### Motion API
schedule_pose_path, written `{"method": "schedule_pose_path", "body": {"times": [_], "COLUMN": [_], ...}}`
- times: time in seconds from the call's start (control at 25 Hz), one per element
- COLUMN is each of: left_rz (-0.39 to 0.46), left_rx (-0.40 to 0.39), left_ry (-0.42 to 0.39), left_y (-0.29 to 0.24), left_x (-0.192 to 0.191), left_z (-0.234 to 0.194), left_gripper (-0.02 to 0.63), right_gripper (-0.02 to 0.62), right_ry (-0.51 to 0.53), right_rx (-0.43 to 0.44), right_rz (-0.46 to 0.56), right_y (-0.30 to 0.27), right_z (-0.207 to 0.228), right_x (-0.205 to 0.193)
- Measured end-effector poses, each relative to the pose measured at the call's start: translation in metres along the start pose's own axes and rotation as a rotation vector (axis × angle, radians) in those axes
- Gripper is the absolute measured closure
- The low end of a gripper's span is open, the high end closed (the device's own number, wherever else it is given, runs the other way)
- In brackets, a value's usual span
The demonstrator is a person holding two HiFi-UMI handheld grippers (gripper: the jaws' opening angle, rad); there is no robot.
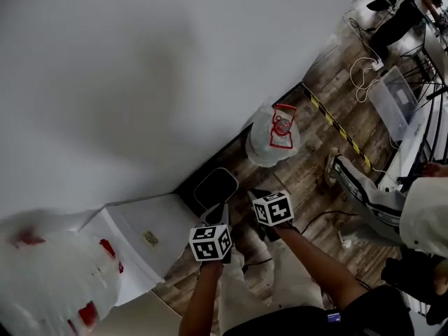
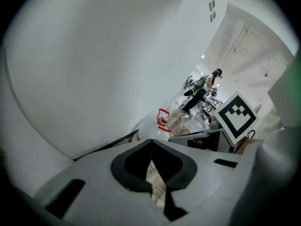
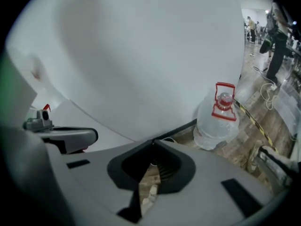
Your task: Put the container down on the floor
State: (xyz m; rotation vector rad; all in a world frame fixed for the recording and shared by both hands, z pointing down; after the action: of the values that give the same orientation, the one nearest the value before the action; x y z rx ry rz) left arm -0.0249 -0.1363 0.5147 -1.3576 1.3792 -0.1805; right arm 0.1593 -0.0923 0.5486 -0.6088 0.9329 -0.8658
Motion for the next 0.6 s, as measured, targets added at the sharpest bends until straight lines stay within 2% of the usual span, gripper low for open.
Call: {"method": "schedule_pose_path", "body": {"times": [0.32,0.44,0.6], "left_rz": [0.035,0.055,0.091], "left_rx": [-0.058,-0.081,-0.126], "left_ry": [-0.012,-0.043,-0.031], "left_y": [0.071,0.098,0.132], "left_x": [0.007,0.013,0.025], "left_z": [0.025,0.028,0.034], "left_gripper": [0.591,0.591,0.591], "right_gripper": [0.563,0.563,0.565], "right_ry": [0.069,0.069,0.066], "right_rx": [-0.03,-0.039,-0.043], "right_rz": [0.056,0.091,0.133], "right_y": [0.071,0.097,0.13], "right_z": [-0.05,-0.072,-0.098], "right_x": [0.008,0.009,0.012]}}
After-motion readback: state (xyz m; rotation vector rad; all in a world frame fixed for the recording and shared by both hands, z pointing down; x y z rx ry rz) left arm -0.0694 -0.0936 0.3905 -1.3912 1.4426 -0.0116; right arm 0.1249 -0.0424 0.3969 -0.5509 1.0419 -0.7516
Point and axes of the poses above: the fingertips, and each gripper's own axes: y backward along the fingers, z to its right, x out of its top, the point moved 10 cm from there along y, backward along the fingers, and after that the axes turned 5 degrees about x, right-handed, at the moved point
